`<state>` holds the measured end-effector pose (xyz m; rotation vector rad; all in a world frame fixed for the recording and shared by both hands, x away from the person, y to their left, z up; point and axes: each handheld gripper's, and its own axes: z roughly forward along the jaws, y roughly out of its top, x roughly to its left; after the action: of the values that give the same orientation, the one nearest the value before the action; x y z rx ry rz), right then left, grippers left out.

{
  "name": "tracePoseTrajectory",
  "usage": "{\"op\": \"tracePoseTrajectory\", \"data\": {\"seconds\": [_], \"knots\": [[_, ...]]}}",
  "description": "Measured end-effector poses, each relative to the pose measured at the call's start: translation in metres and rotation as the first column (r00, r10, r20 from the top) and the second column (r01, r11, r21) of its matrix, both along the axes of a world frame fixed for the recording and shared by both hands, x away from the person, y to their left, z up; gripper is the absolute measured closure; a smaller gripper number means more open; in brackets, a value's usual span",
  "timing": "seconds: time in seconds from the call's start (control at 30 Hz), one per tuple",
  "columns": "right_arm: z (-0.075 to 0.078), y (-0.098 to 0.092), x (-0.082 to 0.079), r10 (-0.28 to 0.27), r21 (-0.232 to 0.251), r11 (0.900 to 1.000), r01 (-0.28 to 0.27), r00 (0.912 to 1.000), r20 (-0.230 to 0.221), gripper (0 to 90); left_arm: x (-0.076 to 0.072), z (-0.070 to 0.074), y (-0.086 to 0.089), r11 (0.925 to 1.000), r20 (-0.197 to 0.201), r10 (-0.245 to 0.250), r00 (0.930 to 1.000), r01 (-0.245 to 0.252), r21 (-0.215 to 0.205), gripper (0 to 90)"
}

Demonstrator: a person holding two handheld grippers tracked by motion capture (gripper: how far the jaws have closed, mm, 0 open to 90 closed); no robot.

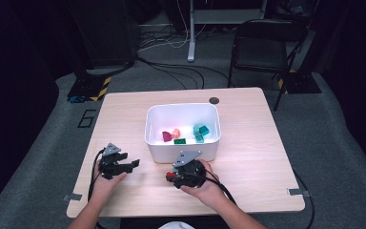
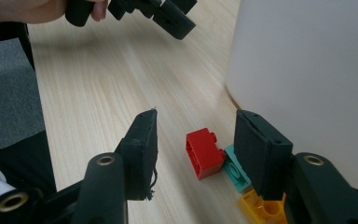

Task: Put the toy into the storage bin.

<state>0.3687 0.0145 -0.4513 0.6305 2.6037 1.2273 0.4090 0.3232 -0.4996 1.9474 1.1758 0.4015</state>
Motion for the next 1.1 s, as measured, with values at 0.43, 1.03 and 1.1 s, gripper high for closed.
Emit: {"op": "tracePoseTrajectory", "data": {"seconds": [0.43,1.03,1.1], "knots": [[-0.02,0.012,0.007,0.008,-0.026,1.0,-0.008,0.9996,-0.025,49.0,0.0,-0.001,0.0,1.0,-0.008,-0.002,1.0,0.002,0.003,32.3],[-0.037,0.023,0.006,0.024,-0.087,0.996,-0.027,0.9991,-0.035,49.7,-0.006,-0.001,0.008,0.9997,-0.004,0.022,0.9997,-0.022,-0.003,32.8],[-0.037,0.023,0.004,0.026,-0.08,0.996,-0.03,0.9982,-0.053,49.8,-0.006,-0.001,0.009,0.9997,-0.005,0.024,0.9997,-0.024,-0.003,32.8]]}}
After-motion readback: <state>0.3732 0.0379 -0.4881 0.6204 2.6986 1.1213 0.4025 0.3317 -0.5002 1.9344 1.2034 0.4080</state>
